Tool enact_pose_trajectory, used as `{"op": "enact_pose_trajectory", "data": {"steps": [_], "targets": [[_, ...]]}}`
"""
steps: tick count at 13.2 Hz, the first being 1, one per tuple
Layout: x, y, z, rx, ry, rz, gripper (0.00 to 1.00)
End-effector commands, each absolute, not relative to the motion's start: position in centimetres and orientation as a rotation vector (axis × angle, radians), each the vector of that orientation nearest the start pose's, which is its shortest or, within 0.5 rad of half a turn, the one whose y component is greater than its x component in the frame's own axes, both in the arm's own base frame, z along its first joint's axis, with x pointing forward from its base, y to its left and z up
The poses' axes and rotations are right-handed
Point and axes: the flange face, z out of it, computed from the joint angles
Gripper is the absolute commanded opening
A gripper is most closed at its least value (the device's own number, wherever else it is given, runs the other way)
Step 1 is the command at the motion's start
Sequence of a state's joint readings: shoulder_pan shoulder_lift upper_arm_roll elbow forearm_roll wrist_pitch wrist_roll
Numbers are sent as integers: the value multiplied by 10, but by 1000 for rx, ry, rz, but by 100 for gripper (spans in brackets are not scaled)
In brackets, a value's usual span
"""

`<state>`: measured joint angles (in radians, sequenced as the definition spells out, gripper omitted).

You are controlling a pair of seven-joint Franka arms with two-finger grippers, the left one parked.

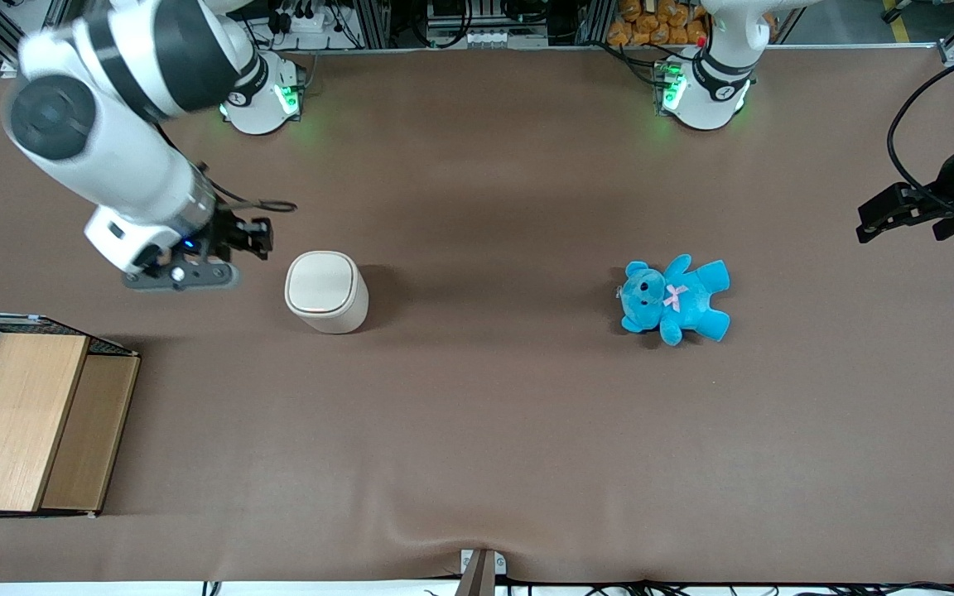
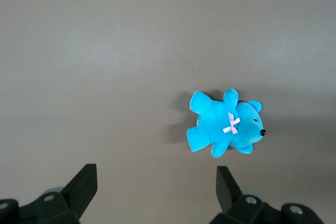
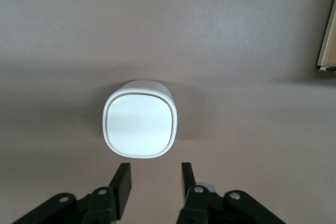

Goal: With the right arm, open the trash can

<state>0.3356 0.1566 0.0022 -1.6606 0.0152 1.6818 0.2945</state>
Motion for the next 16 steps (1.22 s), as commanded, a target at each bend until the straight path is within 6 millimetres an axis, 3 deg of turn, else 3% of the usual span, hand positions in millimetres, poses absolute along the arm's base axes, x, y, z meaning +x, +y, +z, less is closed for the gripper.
{"op": "enact_pose_trajectory", "data": {"steps": [1, 5, 8, 16], "targets": [[551, 201, 468, -3204, -53, 244, 39], [539, 201, 424, -3232, -63, 288, 36], [541, 203, 400, -3233, -9, 266, 35], [548, 210, 358, -3243, 5, 319, 27]]}}
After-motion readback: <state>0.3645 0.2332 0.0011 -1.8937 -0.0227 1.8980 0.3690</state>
